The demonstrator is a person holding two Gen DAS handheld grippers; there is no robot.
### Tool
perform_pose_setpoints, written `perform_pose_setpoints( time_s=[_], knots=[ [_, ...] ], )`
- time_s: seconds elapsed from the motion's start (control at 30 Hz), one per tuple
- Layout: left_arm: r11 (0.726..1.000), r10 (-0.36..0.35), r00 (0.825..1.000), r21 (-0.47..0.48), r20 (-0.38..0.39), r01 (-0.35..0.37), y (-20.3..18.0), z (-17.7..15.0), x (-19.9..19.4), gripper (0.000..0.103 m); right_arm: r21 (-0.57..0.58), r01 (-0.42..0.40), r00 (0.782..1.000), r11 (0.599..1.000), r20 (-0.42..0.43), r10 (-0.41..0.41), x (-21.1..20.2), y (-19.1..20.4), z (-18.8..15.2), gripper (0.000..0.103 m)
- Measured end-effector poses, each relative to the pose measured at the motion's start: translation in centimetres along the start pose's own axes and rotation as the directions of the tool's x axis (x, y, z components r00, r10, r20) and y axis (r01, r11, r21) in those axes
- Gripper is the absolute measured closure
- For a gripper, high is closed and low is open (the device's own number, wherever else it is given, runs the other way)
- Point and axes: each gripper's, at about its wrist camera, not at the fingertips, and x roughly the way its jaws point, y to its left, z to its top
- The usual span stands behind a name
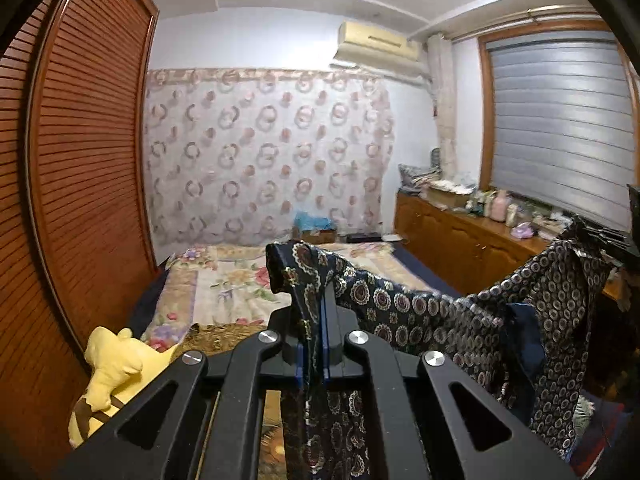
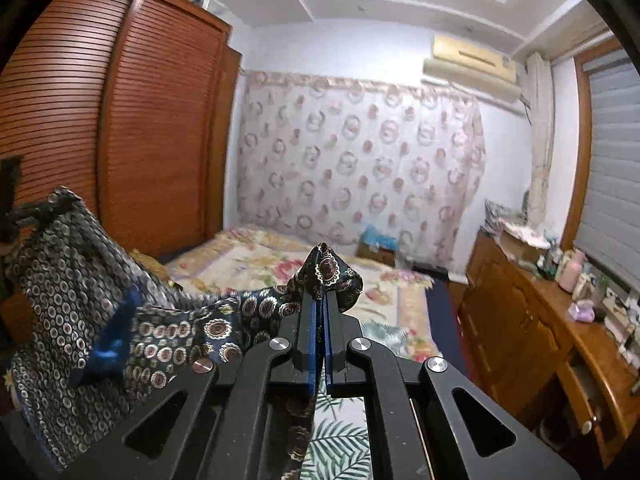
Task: Fold small clothes
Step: 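Grasp the shirt edge with both grippers and lift it up, then lower the shirt onto the bed and open both grippers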
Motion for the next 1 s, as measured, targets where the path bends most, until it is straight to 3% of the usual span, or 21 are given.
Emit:
perform_pose_setpoints(
  time_s=[0.13, 0.33, 0.4, 0.47, 0.5, 0.57, 0.67, 0.87, 1.0],
  knots=[
    [0.998, 0.054, 0.989, -0.011, -0.141, -0.056, 2.3, -2.6, 6.1, 0.097, 0.017, 0.026, 0.992, 1.000, -0.126, -0.024, 5.7, 0.7, -2.4, 0.101],
    [0.996, 0.068, 0.949, -0.038, -0.308, -0.084, 4.2, -8.2, 12.2, 0.096, 0.058, 0.046, 0.943, 0.997, -0.333, -0.024, 13.7, 2.1, -8.3, 0.101],
    [0.995, 0.069, 0.938, -0.046, -0.339, -0.089, 4.5, -9.3, 12.8, 0.091, 0.077, 0.054, 0.924, 0.996, -0.381, -0.020, 15.1, 2.4, -9.4, 0.100],
    [0.996, 0.064, 0.936, -0.042, -0.345, -0.083, 4.8, -10.0, 12.6, 0.076, 0.090, 0.060, 0.910, 0.994, -0.414, -0.018, 16.0, 2.7, -9.7, 0.093],
    [0.996, 0.062, 0.937, -0.042, -0.344, -0.081, 4.7, -10.4, 12.1, 0.072, 0.087, 0.062, 0.907, 0.994, -0.420, -0.019, 16.2, 2.7, -9.7, 0.091],
    [0.996, 0.047, 0.941, -0.051, -0.336, -0.068, 4.8, -10.8, 10.9, 0.057, 0.074, 0.065, 0.909, 0.995, -0.416, -0.028, 16.1, 2.8, -9.2, 0.076],
    [0.997, 0.025, 0.942, -0.059, -0.334, -0.048, 4.7, -11.5, 9.3, 0.050, 0.064, 0.070, 0.920, 0.995, -0.391, -0.040, 15.3, 3.9, -8.8, 0.057],
    [0.997, 0.015, 0.942, -0.065, -0.334, -0.039, 3.9, -13.4, 6.6, 0.049, 0.083, -0.038, 0.938, 0.996, -0.341, 0.064, 12.7, 6.4, -9.2, 0.056],
    [0.997, 0.020, 0.940, -0.066, -0.341, -0.045, 3.7, -14.8, 5.6, 0.049, 0.078, -0.141, 0.926, 0.987, -0.342, 0.159, 12.3, 9.7, -9.6, 0.056]
  ],
)
